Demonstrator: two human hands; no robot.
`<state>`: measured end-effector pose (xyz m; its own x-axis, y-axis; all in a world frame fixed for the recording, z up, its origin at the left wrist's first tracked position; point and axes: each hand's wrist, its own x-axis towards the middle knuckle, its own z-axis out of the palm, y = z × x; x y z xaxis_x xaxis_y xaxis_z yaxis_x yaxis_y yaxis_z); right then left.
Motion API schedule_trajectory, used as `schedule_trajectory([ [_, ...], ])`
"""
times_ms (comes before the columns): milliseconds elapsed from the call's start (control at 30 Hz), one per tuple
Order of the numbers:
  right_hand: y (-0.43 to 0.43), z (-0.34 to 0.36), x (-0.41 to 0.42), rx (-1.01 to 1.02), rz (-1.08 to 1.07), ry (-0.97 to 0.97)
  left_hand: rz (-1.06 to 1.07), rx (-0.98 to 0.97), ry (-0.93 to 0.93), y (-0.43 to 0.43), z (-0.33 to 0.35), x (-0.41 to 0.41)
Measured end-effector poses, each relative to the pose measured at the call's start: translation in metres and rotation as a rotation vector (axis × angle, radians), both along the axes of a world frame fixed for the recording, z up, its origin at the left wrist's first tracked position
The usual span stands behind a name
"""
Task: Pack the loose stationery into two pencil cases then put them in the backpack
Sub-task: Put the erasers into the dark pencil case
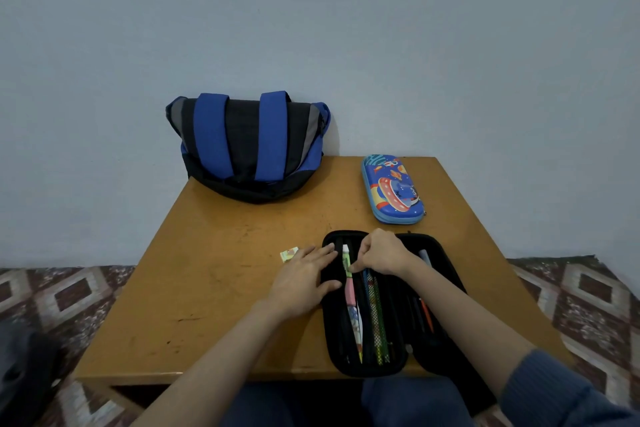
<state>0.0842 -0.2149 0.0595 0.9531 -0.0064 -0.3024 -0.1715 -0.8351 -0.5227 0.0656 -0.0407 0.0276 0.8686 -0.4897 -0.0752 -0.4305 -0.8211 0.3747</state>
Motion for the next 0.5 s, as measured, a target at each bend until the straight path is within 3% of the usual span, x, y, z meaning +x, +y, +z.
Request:
schedule_trajectory([
  [233,-0.003,0.005,-0.001,0.008,0.07,0.056,-0.044,0.018,0.037,0.004,-0.006,0.004],
  [500,0.01,0.008,-0.002,-0.234,0.19,0.036,-0.05,0.054,0.043,0.003,0.0,0.004],
])
